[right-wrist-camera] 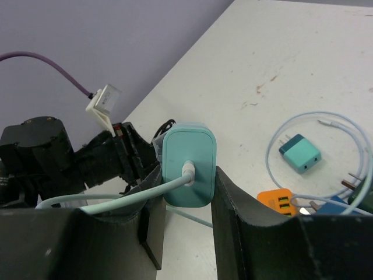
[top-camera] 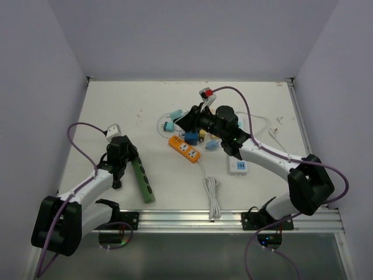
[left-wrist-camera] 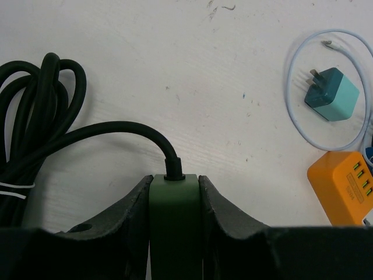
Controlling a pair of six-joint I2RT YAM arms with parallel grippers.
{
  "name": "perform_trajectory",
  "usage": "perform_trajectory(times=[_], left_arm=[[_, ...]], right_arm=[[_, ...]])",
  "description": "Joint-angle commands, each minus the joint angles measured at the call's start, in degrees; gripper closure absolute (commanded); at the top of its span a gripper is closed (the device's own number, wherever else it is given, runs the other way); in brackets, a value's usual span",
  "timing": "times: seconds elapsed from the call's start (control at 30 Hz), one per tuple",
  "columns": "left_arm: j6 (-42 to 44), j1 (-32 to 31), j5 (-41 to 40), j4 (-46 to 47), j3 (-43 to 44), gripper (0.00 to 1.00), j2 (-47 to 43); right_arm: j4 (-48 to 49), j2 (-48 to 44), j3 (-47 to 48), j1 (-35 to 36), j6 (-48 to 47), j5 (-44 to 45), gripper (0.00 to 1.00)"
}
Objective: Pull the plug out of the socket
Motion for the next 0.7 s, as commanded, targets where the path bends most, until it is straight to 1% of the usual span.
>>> perform_trajectory(times=[0.0,0.13,0.23,0.4,0.47,0.5,0.67], left_arm=[[1.51,0.38,-0.74,4.13,1.30,1.00,-0.33],[0.71,2.04,4.00,8.53,3.32,1.00,2.82],[0.97,4.33,7.95,11.78,6.22,1.00,6.69],[1.33,9.68,14.80,15.64,12.99,1.00,13.11],[1.24,10.92,16.05,17.49,15.27,1.00,14.96],[1.33,11.62,17.62,18.37,16.41,1.00,17.32],[2.56,12.94,22.46,16.80,26.42,0.86,26.47]], right_arm=[[-2.49,-5.51,0.72,-1.93,-2.20,4.29,1.00],[-7.42,-9.03,-0.86,-4.74,-2.99,6.41,1.00],[-12.15,-11.49,-2.53,-8.95,-2.73,7.11,1.00],[-14.10,-13.60,-7.18,-14.06,-0.97,5.27,1.00],[-14.54,-13.78,-9.02,-15.46,-0.97,5.01,1.00],[-14.63,-13.78,-9.56,-15.99,-0.97,4.92,1.00],[-15.42,-13.34,-12.63,-18.72,-0.27,5.44,1.00]])
